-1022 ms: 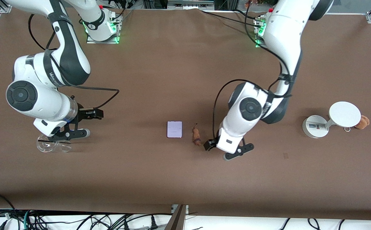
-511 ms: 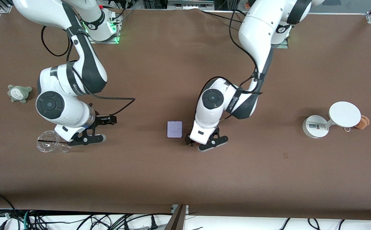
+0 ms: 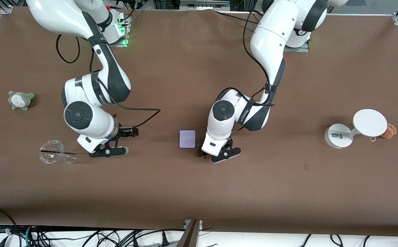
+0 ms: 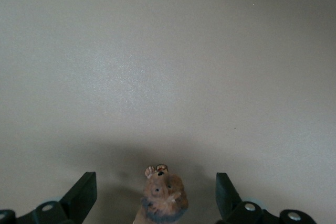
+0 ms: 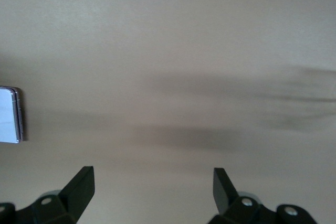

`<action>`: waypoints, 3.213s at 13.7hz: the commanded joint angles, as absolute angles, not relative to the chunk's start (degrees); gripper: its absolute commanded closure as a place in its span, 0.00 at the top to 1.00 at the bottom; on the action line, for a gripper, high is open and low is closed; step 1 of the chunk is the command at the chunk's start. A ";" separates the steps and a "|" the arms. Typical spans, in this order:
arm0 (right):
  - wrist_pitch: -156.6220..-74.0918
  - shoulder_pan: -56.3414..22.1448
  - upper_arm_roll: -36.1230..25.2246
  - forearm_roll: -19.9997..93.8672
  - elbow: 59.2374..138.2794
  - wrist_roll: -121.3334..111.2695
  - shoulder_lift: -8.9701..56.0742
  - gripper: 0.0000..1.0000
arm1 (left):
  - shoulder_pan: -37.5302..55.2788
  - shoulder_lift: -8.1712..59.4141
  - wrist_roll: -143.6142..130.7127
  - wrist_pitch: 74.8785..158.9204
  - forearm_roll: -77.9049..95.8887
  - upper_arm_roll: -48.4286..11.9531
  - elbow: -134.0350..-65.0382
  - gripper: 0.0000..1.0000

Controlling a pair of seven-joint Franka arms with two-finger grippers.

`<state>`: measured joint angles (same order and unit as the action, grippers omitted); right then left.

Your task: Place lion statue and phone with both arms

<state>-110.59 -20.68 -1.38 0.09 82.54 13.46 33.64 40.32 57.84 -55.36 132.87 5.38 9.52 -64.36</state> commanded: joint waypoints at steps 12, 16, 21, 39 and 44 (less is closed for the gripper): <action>-120.31 -28.64 -1.49 0.88 82.18 24.95 38.58 1.00 | 35.87 53.80 -43.54 130.10 3.96 9.84 -63.71 0.00; -127.42 -33.30 -1.49 0.62 81.74 32.59 42.09 1.00 | 30.95 46.52 -30.79 125.59 3.96 9.84 -70.72 0.00; -133.06 -37.96 -1.67 0.09 81.65 38.06 45.61 1.00 | 24.36 32.55 -13.93 129.18 3.87 9.84 -89.69 0.00; -142.73 -40.96 -2.11 -2.64 80.33 39.90 53.00 1.00 | -9.49 29.44 3.69 147.66 7.21 -9.40 -111.18 0.00; -142.91 -40.78 -2.98 -2.55 79.03 39.03 52.82 0.52 | -8.53 30.58 -4.12 148.09 6.42 -9.23 -111.27 0.00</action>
<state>-142.28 -40.41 -2.00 -1.75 81.38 38.49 51.74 -8.81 30.62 -1.77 147.31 5.94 -9.00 -111.06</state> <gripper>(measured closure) 0.159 0.652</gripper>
